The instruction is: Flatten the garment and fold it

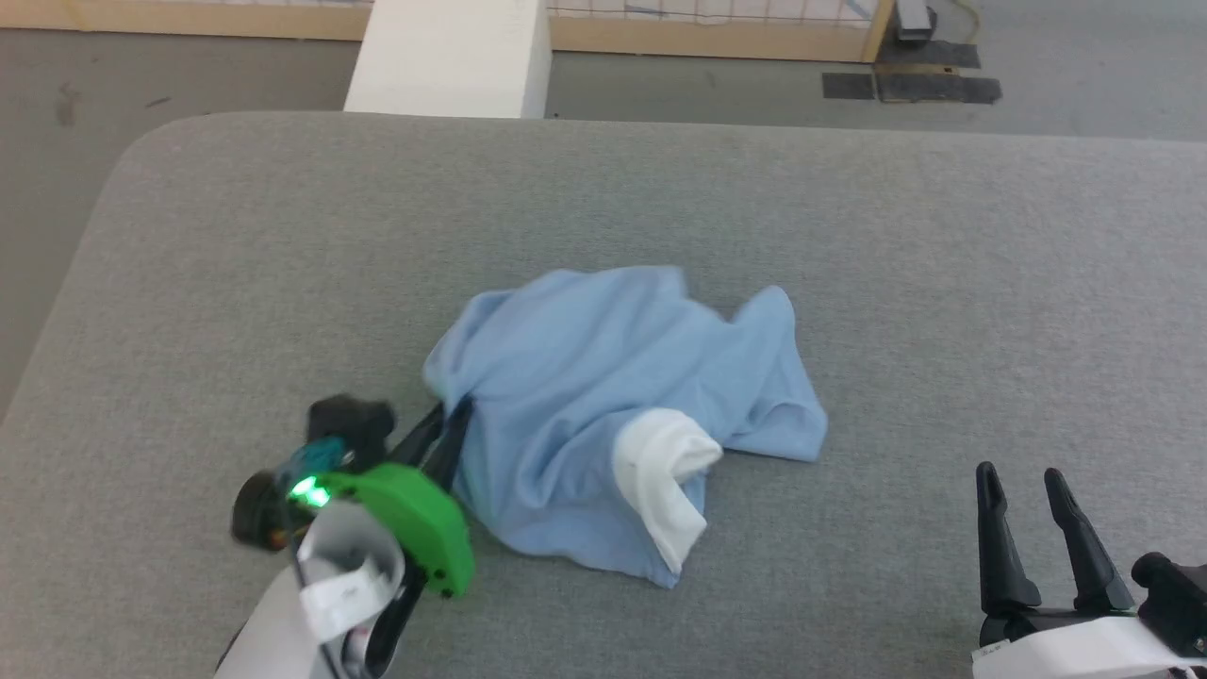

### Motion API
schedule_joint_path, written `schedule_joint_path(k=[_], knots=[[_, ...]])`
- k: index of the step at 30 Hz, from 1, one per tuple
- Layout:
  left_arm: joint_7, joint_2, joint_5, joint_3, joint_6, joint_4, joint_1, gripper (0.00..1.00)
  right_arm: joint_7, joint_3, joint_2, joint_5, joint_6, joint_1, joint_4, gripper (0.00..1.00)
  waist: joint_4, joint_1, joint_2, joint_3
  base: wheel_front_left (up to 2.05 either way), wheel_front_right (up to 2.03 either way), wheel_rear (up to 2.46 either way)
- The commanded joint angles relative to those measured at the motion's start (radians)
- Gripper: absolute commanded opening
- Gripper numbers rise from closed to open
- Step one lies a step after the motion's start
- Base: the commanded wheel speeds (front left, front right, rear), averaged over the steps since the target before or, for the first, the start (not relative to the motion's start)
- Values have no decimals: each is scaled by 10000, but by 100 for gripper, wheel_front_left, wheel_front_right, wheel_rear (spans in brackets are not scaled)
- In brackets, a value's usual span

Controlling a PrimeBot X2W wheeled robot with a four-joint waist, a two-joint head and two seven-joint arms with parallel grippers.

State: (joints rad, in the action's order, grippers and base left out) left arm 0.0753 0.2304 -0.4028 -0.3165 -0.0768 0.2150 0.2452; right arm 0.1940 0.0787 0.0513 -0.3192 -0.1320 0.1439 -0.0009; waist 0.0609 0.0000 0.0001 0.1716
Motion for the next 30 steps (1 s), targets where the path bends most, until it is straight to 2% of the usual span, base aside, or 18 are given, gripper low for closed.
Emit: schedule_joint_path(k=[1,5,9,11,13,17,21,27,30], knots=[[-170,97,-54,110,116,-84,-280,100,-34,2,-10,64,13,5,-41,100,131,0,-1,-25,0,0,0],[-828,-134,-307,202,115,-515,-713,100,-137,-20,-10,102,13,20,-76,100,272,0,-1,-15,0,0,0],[-2135,-546,-667,599,173,-1288,-1066,100,-235,-70,-10,123,13,64,-131,100,396,0,-1,-66,0,0,0],[-2901,-693,-673,963,355,-1830,-1303,100,-270,-72,-10,129,13,105,-131,100,442,0,-1,-124,0,0,0],[-3231,-758,-440,1298,539,-2331,-1532,100,-305,-71,-10,131,13,136,-164,100,470,0,-1,-168,0,0,0],[-3361,-1147,267,2085,861,-3556,-2080,100,-349,-51,-11,139,13,161,-238,100,536,0,-1,-228,0,0,0],[-3366,-1493,1232,2612,878,-4388,-2818,100,-369,-48,-11,153,13,135,-265,100,580,0,-1,-252,0,0,0],[-3368,-1738,2104,2478,689,-4436,-3770,100,-398,-53,-11,199,13,118,-325,100,712,0,-1,-306,0,0,0],[-3369,-1776,2109,2424,627,-4377,-3847,100,-521,-119,-11,401,13,21,-436,100,837,0,-1,-294,0,0,0]])
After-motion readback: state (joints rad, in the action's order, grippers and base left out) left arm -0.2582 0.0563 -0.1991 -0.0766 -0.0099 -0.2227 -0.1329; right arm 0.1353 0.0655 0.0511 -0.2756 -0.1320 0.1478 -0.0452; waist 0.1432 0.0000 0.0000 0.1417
